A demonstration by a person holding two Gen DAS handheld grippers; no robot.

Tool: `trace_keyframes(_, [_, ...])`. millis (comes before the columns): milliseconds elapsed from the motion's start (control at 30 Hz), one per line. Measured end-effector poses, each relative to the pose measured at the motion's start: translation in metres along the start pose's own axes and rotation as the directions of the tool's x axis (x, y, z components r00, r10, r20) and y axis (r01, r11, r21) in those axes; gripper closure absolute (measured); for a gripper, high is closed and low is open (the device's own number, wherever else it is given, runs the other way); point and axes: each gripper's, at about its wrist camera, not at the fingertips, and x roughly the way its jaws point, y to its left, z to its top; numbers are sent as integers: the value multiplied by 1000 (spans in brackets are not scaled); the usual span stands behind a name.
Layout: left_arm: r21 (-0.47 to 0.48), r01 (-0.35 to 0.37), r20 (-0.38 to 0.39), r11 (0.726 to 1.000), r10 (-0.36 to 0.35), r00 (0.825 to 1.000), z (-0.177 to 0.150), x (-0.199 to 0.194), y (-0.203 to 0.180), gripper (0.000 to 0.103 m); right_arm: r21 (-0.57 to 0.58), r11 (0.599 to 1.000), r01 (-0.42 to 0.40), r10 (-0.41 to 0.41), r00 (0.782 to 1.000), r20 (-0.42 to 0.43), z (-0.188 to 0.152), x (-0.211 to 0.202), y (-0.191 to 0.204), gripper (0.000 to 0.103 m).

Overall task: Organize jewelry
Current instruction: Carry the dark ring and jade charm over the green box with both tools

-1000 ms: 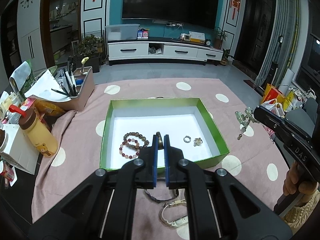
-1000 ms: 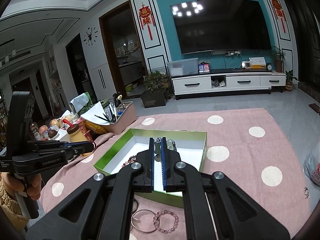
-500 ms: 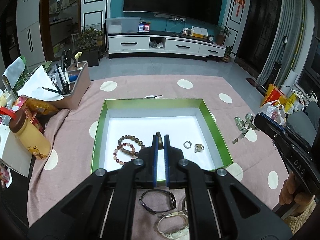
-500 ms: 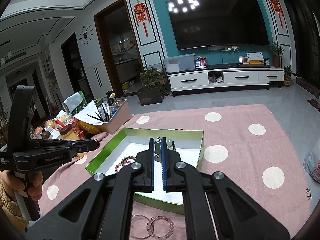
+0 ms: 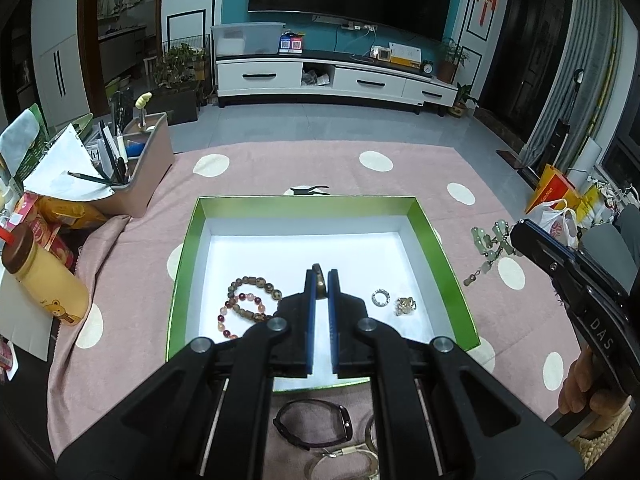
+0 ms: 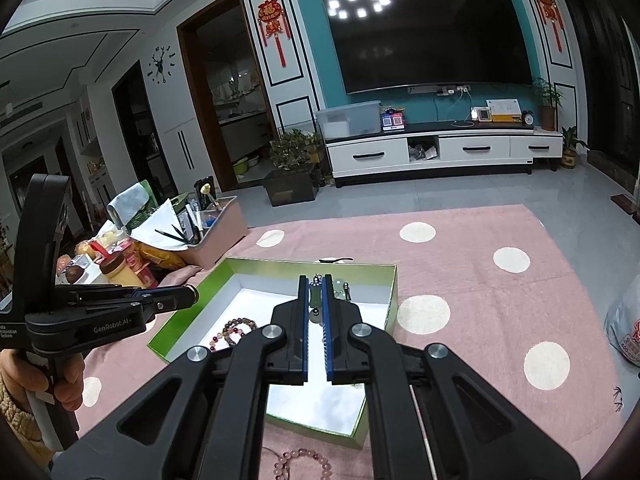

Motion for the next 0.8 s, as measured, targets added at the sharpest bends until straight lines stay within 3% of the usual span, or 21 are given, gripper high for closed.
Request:
trace_keyframes(300, [-4,-9,-26,1000,9,1000,5,21,0,98,-4,1000,25,-25,999,-39,0,23,-5,98])
trace_keyframes(800, [-28,-21,-138,999,17,990,3,73,14,98,0,997,71,-71,988,-136,-8,68,-14,98])
